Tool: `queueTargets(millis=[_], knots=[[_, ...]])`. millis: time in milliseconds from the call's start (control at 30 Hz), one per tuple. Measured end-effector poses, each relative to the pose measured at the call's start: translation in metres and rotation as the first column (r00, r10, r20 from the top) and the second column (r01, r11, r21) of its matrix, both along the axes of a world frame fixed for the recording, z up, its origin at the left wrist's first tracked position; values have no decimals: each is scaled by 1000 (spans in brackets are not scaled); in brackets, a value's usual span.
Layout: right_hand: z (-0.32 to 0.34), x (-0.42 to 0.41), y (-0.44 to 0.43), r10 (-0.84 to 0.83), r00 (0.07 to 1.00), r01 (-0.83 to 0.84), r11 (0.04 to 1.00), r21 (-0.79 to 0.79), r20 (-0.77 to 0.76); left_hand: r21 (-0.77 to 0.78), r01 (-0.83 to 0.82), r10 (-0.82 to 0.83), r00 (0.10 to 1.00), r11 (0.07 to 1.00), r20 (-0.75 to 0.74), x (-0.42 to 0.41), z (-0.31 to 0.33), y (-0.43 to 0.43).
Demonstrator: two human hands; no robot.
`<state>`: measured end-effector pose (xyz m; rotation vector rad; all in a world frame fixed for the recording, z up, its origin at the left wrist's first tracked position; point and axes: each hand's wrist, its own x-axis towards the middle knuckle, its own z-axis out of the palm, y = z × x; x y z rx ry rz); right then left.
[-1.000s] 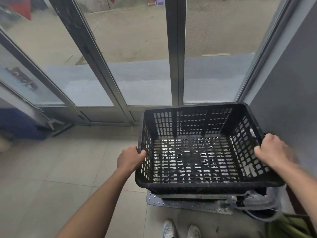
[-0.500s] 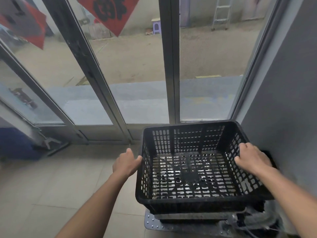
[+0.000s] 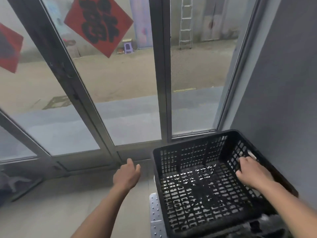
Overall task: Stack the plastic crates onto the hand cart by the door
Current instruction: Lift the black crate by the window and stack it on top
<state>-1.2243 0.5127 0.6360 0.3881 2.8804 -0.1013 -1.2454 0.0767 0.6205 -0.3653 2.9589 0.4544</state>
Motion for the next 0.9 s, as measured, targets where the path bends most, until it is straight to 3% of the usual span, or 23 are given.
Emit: queueTargets(millis=[400,900], knots=[[16,56,-70,-186,980,185,983,-21,-76,11,251,-251,966,968,56,-18,-8,-66],[23,127,-65,-278,958,271,958,-91,-72,-72,389,-375,914,918,156,9,14,-31]])
